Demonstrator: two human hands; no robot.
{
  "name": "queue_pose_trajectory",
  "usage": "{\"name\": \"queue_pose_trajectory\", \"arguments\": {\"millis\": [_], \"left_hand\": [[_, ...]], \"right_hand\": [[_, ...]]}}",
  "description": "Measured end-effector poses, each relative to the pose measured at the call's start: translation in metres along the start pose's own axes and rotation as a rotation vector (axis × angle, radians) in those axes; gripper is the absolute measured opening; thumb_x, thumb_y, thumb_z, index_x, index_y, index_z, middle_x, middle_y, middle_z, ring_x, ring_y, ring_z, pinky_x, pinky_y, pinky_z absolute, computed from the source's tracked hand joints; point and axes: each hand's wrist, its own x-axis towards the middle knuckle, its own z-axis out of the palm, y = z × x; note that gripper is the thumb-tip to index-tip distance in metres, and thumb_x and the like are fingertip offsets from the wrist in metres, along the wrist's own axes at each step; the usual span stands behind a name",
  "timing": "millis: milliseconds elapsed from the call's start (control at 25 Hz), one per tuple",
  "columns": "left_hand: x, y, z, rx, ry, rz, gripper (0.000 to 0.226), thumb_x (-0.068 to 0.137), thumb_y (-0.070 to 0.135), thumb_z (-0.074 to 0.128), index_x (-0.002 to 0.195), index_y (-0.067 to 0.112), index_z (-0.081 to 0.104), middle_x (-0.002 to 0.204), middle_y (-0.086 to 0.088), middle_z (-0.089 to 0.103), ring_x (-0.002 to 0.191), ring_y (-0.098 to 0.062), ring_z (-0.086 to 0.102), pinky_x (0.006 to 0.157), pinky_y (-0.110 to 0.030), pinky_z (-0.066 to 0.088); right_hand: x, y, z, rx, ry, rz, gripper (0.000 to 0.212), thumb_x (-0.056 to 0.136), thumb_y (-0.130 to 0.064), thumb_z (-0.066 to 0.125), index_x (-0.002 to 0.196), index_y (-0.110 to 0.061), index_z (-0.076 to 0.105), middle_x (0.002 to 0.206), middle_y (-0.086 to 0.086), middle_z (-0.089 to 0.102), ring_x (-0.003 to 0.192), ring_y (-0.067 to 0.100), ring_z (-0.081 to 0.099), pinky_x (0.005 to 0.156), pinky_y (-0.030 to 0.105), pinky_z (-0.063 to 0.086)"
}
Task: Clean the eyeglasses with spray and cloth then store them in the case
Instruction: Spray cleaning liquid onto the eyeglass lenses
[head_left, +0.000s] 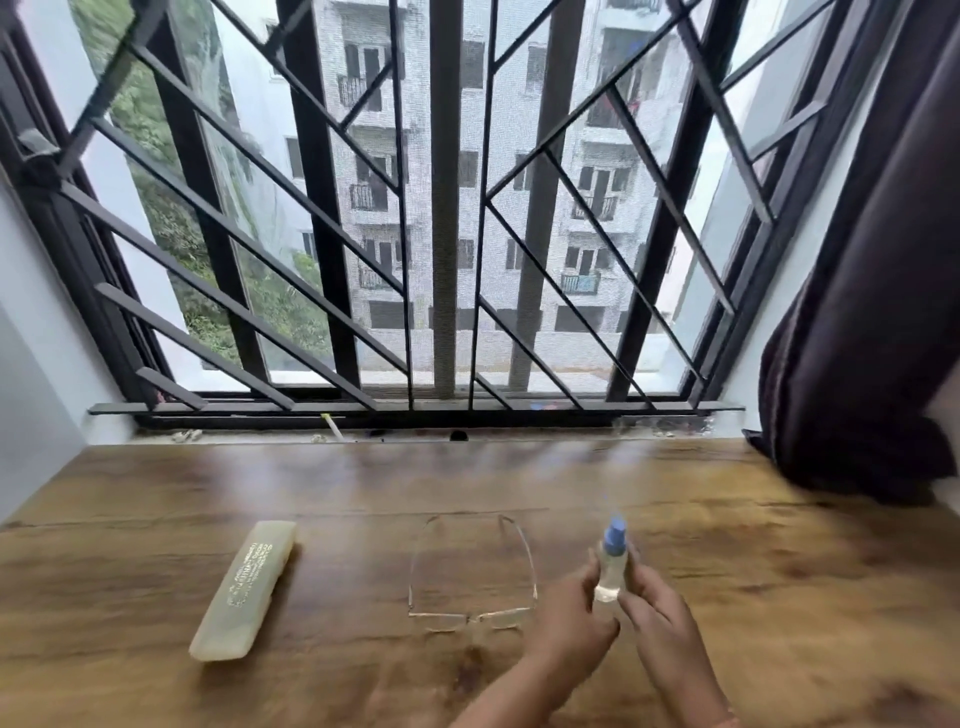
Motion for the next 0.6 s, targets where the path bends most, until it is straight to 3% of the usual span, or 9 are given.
{"name": "queue_pose_trajectory", "arguments": {"millis": [160, 240, 320, 400, 520, 600], "left_hand": [[-0.01, -0.011, 0.008, 0.023, -0.015, 0.0, 0.054, 0.063, 0.014, 0.054, 0.105, 0.048, 0.057, 0.094, 0.007, 0.07, 0.086, -0.005, 0.062, 0.083, -0.034, 0.052], [-0.015, -0.014, 0.008, 0.026, 0.005, 0.036, 0.045, 0.074, 0.011, 0.054, 0.11, 0.036, 0.061, 0.088, 0.004, 0.071, 0.072, 0.003, 0.058, 0.073, -0.023, 0.051], [-0.021, -0.013, 0.007, -0.03, 0.014, 0.052, 0.034, 0.084, 0.011, 0.052, 0.101, 0.038, 0.063, 0.068, 0.018, 0.067, 0.055, 0.012, 0.048, 0.059, -0.01, 0.038], [-0.024, -0.015, 0.006, -0.053, 0.01, 0.051, 0.025, 0.082, 0.016, 0.053, 0.099, 0.031, 0.064, 0.064, 0.02, 0.061, 0.059, 0.012, 0.048, 0.063, -0.015, 0.039], [-0.028, -0.016, 0.003, -0.073, -0.001, 0.043, 0.033, 0.074, 0.018, 0.054, 0.104, 0.03, 0.055, 0.092, 0.001, 0.069, 0.082, -0.003, 0.057, 0.076, -0.025, 0.045], [-0.031, -0.014, 0.001, -0.058, -0.016, 0.08, 0.039, 0.071, 0.017, 0.052, 0.105, 0.034, 0.048, 0.094, 0.003, 0.067, 0.088, -0.006, 0.057, 0.08, -0.027, 0.044]], "right_hand": [[-0.014, 0.02, -0.004, -0.01, -0.024, 0.076, 0.05, 0.085, -0.006, 0.056, 0.129, -0.03, 0.054, 0.136, -0.008, 0.053, 0.127, 0.007, 0.046, 0.111, 0.037, 0.033], [-0.023, 0.02, -0.001, 0.014, -0.009, 0.129, 0.052, 0.076, -0.023, 0.061, 0.124, -0.042, 0.055, 0.132, -0.012, 0.056, 0.122, 0.006, 0.051, 0.109, 0.04, 0.037], [-0.031, 0.02, 0.001, 0.046, 0.006, 0.153, 0.053, 0.073, -0.024, 0.059, 0.116, -0.053, 0.055, 0.127, -0.018, 0.058, 0.117, 0.005, 0.055, 0.106, 0.041, 0.039], [-0.034, 0.022, 0.004, 0.048, -0.011, 0.141, 0.057, 0.078, -0.012, 0.055, 0.112, -0.058, 0.055, 0.13, -0.019, 0.055, 0.12, 0.005, 0.052, 0.108, 0.041, 0.038], [-0.035, 0.024, 0.005, 0.034, -0.01, 0.107, 0.058, 0.082, -0.005, 0.053, 0.113, -0.054, 0.056, 0.134, -0.018, 0.052, 0.124, 0.002, 0.048, 0.11, 0.041, 0.035], [-0.036, 0.025, 0.006, 0.025, 0.009, 0.097, 0.059, 0.083, 0.001, 0.05, 0.119, -0.047, 0.055, 0.134, -0.017, 0.053, 0.123, 0.002, 0.048, 0.11, 0.039, 0.035]]}}
